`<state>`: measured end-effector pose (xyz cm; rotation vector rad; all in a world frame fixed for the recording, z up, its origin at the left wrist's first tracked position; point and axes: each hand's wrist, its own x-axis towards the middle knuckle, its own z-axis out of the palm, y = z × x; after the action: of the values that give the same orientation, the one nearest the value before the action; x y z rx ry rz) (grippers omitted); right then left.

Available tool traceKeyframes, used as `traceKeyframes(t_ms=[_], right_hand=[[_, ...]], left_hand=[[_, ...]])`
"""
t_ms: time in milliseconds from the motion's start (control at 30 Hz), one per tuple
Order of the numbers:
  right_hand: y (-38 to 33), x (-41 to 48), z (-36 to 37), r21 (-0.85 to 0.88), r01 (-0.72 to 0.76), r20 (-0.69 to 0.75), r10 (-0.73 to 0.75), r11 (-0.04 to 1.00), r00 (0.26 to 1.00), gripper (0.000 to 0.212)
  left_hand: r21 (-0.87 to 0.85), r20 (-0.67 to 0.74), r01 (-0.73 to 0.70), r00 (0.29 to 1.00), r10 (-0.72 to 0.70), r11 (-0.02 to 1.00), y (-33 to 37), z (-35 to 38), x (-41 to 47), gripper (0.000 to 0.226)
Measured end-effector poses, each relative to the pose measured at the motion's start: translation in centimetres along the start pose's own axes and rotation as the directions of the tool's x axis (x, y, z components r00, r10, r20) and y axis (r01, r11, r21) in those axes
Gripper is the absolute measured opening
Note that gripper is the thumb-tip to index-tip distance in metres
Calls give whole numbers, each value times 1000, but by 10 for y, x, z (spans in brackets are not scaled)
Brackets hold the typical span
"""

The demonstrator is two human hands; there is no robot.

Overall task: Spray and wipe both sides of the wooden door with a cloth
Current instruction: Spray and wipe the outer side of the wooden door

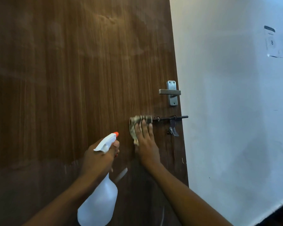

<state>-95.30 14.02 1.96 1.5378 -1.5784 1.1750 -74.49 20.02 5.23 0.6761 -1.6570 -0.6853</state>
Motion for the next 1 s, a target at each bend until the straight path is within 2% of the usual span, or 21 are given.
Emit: traceKeyframes(t_ms=[67,167,233,333,400,467,533,633,733,900,933,1000], right_hand=[[-19,33,-16,33,-135,-21,135,990,991,76],[-35,64,-30,52,-246,-41,248,968,968,76],[-37,61,-28,33,-236,-48,237,971,970,77],[-17,18,-7,-5,-115,-19,115,993,993,79],[10,-18,6,-37,-23,6,23,999,1000,89],[39,-42,10,-52,6,16,-5,999,1000,100],[65,-54,4,-89,-5,14,6,996,1000,105],[94,-61,-7,-133,-65,17,68,989,998,103],[107,-64,-15,-171,-74,39,82,982,996,110],[141,-91,-12,-137,-95,13,98,986,995,123],[147,-90,-13,-115,-127,10,129,985,992,121],[153,-69,-23,-73,-223,-30,222,972,975,103]], left_hand=[[-20,6,5,1000,-5,1000,0,0,1,30],[-42,10,41,999,-41,998,-2,-1,1,29],[-56,9,51,999,-51,997,-3,-2,2,33],[-81,-7,51,999,-51,995,-5,0,4,39],[-38,-10,46,999,-47,998,-5,6,6,36],[-31,-14,47,999,-47,998,-3,15,9,36],[-37,-15,43,999,-43,998,0,28,11,36],[-32,-12,31,999,-32,999,5,46,12,32],[-37,22,21,1000,-20,999,4,66,9,39],[-99,38,58,998,-55,993,2,96,4,40],[-96,44,58,998,-54,994,2,101,3,39],[-80,58,61,997,-56,995,3,111,3,40]])
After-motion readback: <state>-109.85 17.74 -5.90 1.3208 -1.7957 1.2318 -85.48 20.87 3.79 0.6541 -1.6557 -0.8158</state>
